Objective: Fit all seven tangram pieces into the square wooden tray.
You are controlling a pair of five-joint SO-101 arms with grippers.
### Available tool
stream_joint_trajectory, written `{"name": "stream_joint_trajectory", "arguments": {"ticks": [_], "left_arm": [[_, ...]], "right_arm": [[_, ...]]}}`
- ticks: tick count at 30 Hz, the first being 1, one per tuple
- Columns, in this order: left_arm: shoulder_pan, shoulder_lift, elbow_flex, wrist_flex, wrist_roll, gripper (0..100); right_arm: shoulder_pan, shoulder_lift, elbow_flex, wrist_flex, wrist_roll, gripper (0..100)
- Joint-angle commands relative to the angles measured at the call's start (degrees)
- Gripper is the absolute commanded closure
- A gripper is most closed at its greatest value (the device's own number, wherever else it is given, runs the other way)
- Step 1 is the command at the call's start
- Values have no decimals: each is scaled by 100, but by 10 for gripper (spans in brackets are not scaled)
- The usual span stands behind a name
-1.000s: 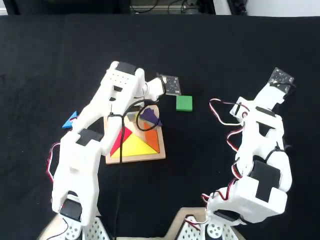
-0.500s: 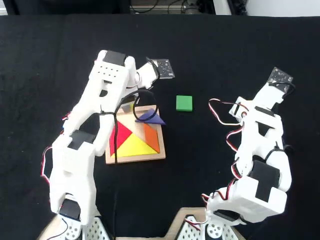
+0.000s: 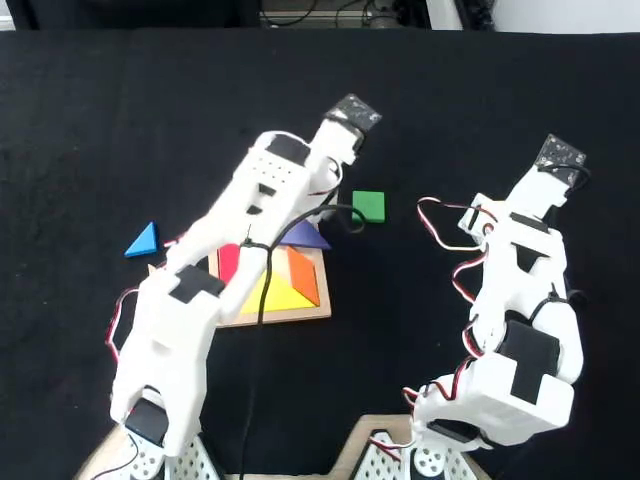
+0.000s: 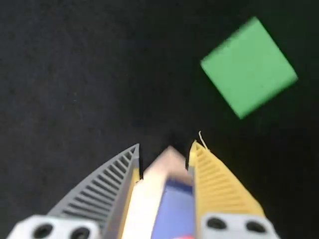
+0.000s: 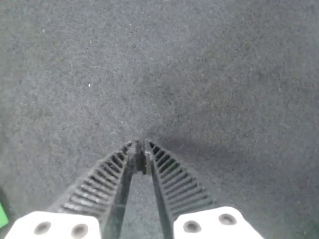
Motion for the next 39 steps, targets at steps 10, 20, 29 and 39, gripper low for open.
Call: {"name": "stream_joint_trajectory", "arguments": {"ticks": [10,20,29,39], "left_arm": [[233,-44,75,334,-255,838],[31,-229,-338,536,-325,835],[75,-730,-13,1055,-677,833],[48,-809,1068,290,-730,833]], "right_arm": [[-70,-242,-374,-97,-18,987],[-88,-242,-374,-97,-18,987],[-88,-242,-374,-97,-18,987],[-88,-242,-374,-97,-18,987]]}}
